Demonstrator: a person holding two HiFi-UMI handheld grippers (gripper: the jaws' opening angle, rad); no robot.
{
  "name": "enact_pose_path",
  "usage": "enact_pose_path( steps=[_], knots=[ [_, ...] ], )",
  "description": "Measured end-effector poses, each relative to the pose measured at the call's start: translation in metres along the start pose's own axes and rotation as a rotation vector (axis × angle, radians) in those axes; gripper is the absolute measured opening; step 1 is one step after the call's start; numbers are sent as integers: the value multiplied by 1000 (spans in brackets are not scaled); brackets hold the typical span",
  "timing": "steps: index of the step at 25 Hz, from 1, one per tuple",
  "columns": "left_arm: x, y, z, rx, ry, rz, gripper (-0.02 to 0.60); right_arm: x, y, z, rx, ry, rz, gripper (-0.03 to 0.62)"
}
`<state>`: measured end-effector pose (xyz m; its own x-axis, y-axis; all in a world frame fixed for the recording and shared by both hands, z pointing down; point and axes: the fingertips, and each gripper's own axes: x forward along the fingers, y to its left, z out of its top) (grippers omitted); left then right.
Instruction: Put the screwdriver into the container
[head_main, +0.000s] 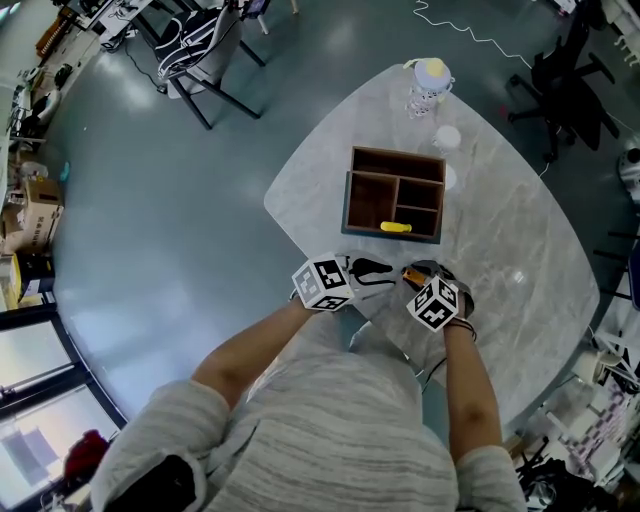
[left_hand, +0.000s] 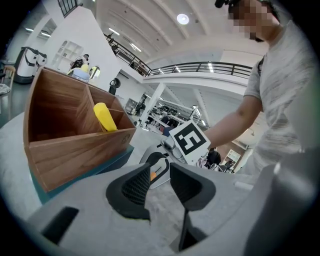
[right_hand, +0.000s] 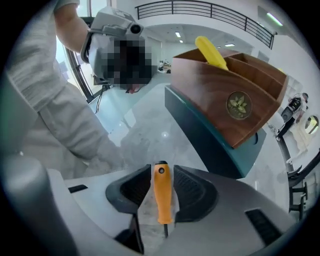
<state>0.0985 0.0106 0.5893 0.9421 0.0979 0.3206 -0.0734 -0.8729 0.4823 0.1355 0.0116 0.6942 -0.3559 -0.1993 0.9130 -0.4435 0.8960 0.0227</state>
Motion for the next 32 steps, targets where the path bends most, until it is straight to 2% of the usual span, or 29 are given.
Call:
enact_pose_path(
  steps=[9, 20, 32],
  knots=[
    [0, 1, -4, -12, 1, -1, 130, 17, 3, -18, -76, 125, 30, 117],
    [0, 5, -4, -21, 3, -3, 130, 22, 4, -17, -108, 202, 122, 117],
    [-2, 3, -4, -7, 12, -4, 130, 20, 2, -13, -59, 186, 102, 115]
  ],
)
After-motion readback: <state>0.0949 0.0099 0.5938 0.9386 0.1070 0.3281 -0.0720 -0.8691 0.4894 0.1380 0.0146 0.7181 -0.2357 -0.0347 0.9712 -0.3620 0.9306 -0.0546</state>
